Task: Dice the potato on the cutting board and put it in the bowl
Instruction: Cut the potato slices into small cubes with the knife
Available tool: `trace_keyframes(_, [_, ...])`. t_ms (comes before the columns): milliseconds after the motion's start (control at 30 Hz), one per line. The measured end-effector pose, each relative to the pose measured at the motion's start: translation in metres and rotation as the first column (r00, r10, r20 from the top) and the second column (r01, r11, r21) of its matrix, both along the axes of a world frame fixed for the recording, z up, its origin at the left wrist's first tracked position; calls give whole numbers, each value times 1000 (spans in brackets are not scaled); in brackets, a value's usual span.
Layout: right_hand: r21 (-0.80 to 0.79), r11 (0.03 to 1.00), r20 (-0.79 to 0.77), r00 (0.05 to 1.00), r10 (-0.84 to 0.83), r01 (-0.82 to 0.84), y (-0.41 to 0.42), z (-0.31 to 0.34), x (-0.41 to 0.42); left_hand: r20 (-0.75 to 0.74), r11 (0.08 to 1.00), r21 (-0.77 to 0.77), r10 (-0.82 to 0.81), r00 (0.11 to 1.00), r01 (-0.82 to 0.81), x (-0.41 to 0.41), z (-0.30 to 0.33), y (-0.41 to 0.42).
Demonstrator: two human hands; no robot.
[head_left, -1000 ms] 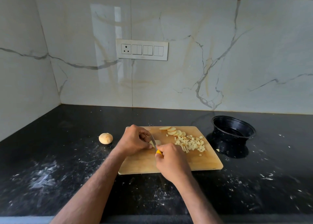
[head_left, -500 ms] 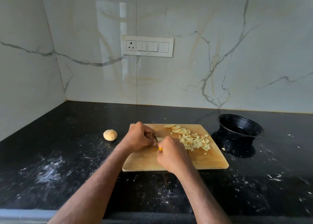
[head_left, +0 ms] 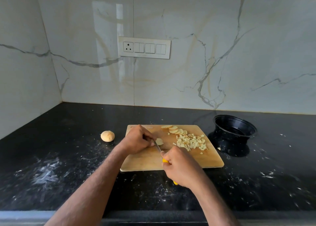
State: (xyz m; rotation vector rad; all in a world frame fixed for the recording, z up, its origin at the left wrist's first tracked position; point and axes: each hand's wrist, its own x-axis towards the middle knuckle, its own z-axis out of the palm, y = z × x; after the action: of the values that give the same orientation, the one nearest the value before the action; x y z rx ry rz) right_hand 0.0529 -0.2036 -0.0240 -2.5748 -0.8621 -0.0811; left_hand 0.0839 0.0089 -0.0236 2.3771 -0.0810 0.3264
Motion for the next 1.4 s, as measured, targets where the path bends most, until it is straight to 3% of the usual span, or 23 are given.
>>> trace_keyframes(167, [76,997,-111,994,-20,28,-25,9,-1,-13,1000,-9,9,1000,-9,-3,2,-2])
trace_keyframes(433, [313,941,-29,991,-129,132,4,0,2,-23,991,-124,46,999,-49,-3,1,10])
trace_keyframes(633, [308,940,20,987,-157,143,32,-14,6,-5,984,-170,58,998,-58,-5,3,10])
trace_keyframes(1400, [231,962,72,983,-168,147,35,-16,9,-3,994,-81,73,997,-73,-1,1,8])
